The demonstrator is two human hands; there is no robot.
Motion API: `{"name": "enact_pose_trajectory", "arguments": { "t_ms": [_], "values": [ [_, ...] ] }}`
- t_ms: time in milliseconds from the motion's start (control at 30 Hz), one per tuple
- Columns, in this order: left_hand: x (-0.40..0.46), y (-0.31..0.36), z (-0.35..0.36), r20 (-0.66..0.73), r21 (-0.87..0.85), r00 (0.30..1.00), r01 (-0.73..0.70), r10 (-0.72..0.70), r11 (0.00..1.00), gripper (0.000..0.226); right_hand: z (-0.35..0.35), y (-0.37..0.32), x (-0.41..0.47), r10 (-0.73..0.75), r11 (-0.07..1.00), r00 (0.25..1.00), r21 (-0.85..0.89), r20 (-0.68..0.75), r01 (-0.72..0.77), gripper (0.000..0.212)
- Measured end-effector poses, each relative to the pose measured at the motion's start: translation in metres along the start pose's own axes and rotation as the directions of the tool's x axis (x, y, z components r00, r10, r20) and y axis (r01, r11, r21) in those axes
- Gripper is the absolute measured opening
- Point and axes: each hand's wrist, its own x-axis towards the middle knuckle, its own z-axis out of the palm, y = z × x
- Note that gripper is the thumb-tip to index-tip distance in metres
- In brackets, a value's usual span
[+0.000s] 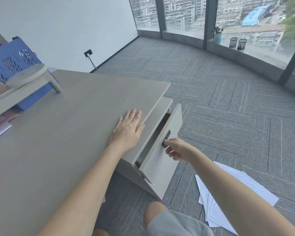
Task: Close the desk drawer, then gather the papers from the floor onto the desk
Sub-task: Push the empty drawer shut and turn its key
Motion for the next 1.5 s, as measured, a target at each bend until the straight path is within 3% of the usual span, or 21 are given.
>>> {"name": "enact_pose_trajectory", "arguments": {
  "t_ms": [933,1500],
  "values": [
    [0.000,-0.002,0.002,-0.020,-0.015,1.000,0.005,-0.005,1.000,0.061,0.022,-0.017,0.028,-0.036,0.998,0.999,0.058,0.036,0.034,0.025],
    [0.001,0.000,0.002,-0.021,0.003,1.000,0.009,-0.009,1.000,0.061,0.021,-0.024,0.023,-0.094,0.994,0.994,-0.058,0.064,0.097,0.027]
  ]
}}
